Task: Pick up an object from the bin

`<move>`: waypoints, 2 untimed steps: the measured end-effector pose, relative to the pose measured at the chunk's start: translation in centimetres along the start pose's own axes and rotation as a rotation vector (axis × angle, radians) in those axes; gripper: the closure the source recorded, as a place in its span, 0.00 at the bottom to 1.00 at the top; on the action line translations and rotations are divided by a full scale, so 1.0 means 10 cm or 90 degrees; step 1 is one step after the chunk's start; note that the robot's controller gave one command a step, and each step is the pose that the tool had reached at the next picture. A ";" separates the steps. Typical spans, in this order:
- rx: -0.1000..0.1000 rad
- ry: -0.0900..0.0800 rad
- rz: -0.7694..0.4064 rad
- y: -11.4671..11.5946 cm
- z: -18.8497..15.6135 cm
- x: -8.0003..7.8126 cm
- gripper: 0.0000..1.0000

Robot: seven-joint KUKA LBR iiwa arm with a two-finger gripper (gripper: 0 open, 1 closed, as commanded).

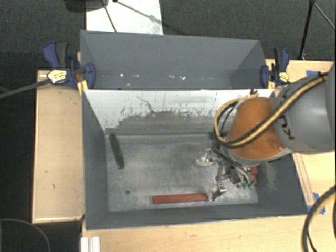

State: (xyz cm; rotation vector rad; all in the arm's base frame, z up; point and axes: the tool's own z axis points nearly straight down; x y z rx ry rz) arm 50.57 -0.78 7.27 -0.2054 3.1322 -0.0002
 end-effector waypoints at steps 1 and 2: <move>-0.001 -0.007 -0.058 0.74 -0.01 -0.06 1.00; -0.001 -0.001 -0.059 0.73 0.01 -0.03 0.00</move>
Offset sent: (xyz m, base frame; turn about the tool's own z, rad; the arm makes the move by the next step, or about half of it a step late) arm 0.0000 0.0000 0.0000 0.0000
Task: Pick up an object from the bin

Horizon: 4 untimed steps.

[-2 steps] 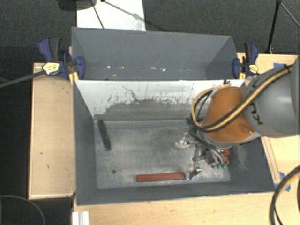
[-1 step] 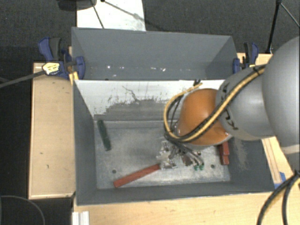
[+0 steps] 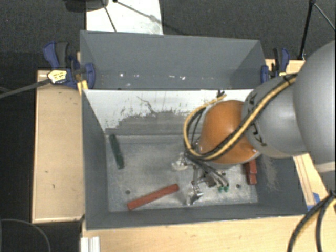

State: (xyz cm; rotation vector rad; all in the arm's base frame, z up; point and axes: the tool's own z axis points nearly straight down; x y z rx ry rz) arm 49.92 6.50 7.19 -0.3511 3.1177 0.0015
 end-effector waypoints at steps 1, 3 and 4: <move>0.000 0.000 -0.001 0.00 0.00 0.00 0.00; -0.002 -0.006 -0.018 0.68 -0.01 -0.21 1.00; -0.002 -0.006 -0.019 0.68 -0.01 -0.21 1.00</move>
Offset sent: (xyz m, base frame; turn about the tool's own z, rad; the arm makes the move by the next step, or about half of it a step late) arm 0.0021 0.0681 -0.0019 -0.0232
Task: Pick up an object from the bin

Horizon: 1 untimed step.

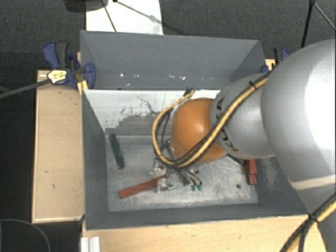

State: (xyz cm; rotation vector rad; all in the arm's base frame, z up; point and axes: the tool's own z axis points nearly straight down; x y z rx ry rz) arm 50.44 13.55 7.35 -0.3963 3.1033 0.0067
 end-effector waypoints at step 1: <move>0.001 0.004 -0.058 0.01 -1.68 -0.03 1.00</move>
Offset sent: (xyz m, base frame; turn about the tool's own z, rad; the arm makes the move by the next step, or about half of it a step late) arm 0.0000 0.0000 0.0000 0.0000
